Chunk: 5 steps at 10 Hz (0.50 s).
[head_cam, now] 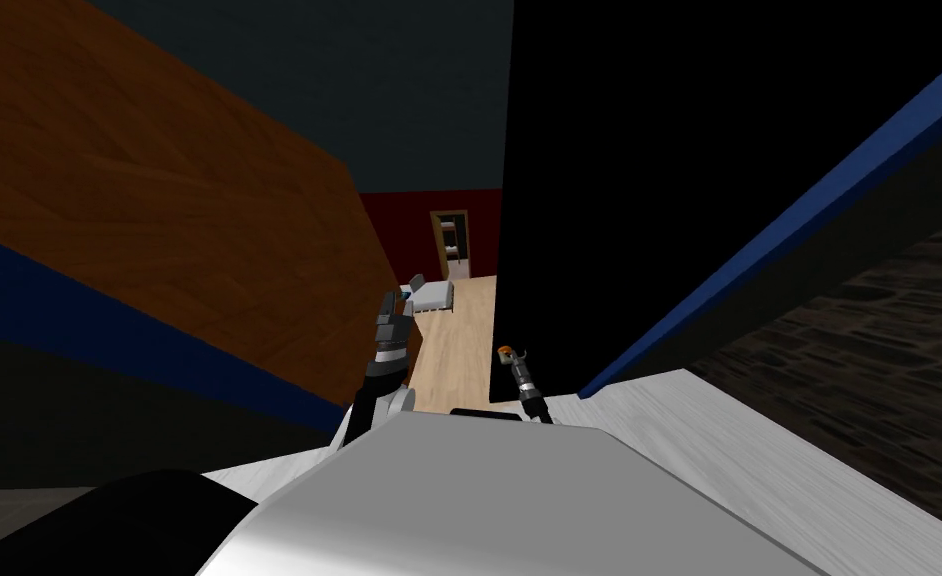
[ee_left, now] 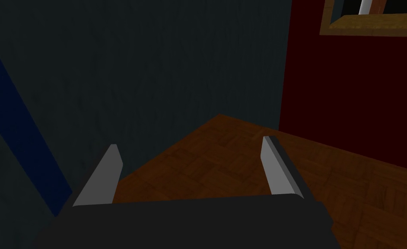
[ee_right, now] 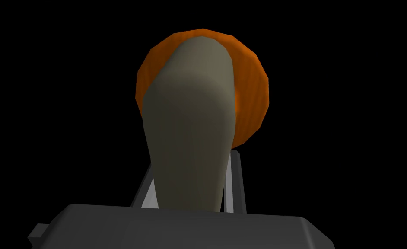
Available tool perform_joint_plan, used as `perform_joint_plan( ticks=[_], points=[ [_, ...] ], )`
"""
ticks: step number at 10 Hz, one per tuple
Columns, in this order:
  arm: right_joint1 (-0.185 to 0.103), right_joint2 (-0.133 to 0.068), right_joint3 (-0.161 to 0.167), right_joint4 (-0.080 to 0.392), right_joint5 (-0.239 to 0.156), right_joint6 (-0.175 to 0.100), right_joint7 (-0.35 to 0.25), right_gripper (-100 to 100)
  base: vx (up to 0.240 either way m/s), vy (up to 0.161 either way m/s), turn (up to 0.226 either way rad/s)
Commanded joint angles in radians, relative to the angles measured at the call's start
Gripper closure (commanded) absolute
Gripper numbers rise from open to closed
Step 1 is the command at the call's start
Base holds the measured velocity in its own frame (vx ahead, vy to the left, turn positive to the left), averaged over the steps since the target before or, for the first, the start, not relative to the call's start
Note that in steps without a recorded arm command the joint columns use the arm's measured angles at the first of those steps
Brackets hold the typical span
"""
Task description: Push the door open
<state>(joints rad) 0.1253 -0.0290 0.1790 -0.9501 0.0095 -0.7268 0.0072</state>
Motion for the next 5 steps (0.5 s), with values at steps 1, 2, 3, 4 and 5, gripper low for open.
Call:
perform_joint_plan(
  ticks=[1, 2, 3, 4, 5],
  points=[
    [-0.023, -0.018, -0.031, 0.019, -0.013, -0.019, 0.003, 100, 0.194, 0.074, -0.057],
    [-0.025, -0.021, -0.037, 0.020, -0.015, -0.019, 0.005, 100, 0.160, 0.064, -0.039],
    [-0.027, -0.025, -0.050, 0.023, -0.021, -0.019, 0.009, 100, 0.184, 0.071, -0.049],
    [-0.029, -0.027, -0.057, 0.024, -0.024, -0.018, 0.011, 100, 0.159, 0.084, -0.053],
    [-0.031, -0.030, -0.071, 0.026, -0.030, -0.018, 0.014, 100, 0.141, 0.095, -0.090]
  ],
)
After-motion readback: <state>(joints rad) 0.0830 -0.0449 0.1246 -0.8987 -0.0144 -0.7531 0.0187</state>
